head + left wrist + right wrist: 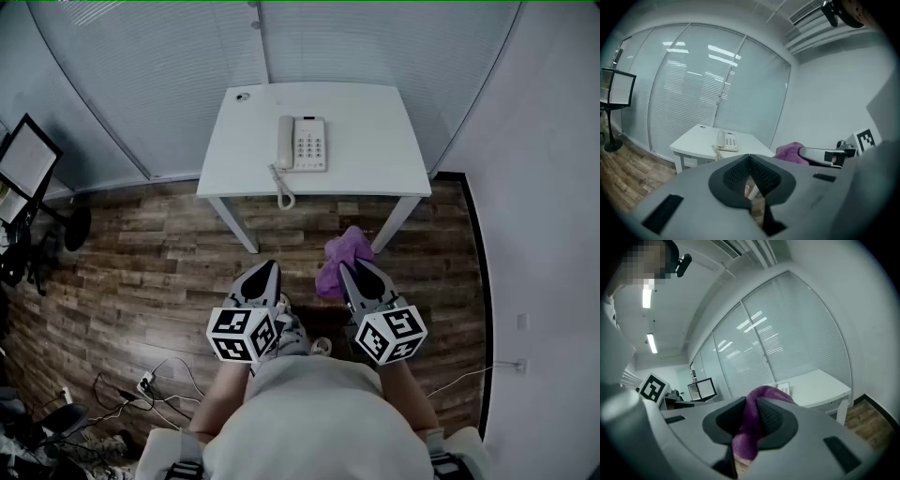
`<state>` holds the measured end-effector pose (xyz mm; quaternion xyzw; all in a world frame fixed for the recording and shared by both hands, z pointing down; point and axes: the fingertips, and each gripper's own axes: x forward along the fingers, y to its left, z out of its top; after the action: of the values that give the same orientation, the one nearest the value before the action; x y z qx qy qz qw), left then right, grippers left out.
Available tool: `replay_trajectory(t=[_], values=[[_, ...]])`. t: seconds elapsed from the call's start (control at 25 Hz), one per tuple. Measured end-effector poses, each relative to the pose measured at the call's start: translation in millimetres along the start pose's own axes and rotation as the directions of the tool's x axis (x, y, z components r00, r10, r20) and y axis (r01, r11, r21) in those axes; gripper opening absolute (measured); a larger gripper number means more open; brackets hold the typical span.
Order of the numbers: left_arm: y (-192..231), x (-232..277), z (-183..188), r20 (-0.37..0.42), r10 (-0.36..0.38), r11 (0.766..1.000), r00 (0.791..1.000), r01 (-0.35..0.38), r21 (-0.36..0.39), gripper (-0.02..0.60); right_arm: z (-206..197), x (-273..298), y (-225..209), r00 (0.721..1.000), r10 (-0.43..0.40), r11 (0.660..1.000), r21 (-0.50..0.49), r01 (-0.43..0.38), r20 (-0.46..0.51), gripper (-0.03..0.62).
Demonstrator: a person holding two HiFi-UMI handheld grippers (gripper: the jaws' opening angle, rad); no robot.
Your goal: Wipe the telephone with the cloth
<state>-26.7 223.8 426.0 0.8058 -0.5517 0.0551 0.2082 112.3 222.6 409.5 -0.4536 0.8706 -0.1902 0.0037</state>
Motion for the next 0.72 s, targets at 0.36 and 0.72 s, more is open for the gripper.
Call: replay_trajectory(t=[0.36, 0.72], values=[[-5, -1, 2, 0.003, 0.011, 1.0, 1.0, -0.011, -0.003, 0.021, 3, -6, 1, 1.0, 0.016, 1.0, -0.017, -0.016, 0.006, 0.083], [-4, 4, -2, -0.019, 0.038, 0.999, 0.999, -0.038, 0.002, 0.02, 1, 1, -8, 0.999, 0.042, 0.999, 0.028, -0.041, -0.012, 0.083]])
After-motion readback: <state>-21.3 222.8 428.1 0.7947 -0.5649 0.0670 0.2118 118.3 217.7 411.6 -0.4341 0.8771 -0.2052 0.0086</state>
